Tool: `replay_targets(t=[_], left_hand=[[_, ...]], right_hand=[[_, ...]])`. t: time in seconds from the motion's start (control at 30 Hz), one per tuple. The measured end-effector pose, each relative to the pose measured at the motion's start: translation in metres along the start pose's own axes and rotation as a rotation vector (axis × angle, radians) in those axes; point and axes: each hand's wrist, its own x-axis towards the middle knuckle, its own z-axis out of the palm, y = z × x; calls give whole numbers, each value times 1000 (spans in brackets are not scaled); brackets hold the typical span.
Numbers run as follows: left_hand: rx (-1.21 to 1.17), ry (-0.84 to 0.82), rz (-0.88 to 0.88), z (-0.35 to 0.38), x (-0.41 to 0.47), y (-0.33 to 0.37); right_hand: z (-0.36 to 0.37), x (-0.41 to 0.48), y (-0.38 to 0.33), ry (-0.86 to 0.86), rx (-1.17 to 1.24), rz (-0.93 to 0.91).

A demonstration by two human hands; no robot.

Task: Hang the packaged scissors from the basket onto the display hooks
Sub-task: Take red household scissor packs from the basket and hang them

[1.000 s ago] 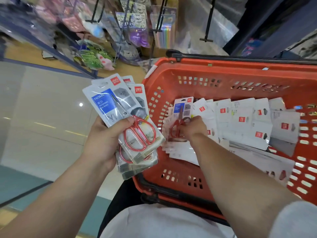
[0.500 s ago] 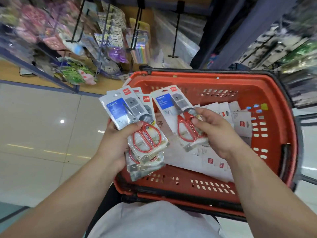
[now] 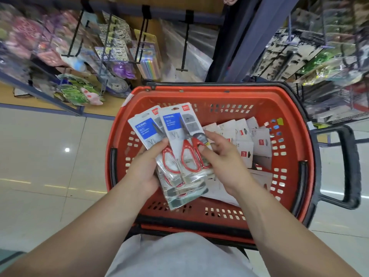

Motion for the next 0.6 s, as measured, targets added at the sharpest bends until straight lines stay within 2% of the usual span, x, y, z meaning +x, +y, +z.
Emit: replay_targets(t=[0.1,0.27,0.37,0.43,0.5,0.6], left_hand=[[-39,-41,-38,5,-3,-3],[18,-45,-61,-12,-1,2],[71,-1,-62,-35,2,12],[105,26,-36,-51,5,20],[135,84,28,-64,6,30],[179,127,121,-77,2,48]], right_hand=[[11,-2,-1,9,16,-35],[36,-2,4,-58,-131,-84],[47,4,9,-140,-185,-39],[48,14,10,-194,-139,19],[44,33,15,-91,-13,114],[29,82,45,236,0,300]])
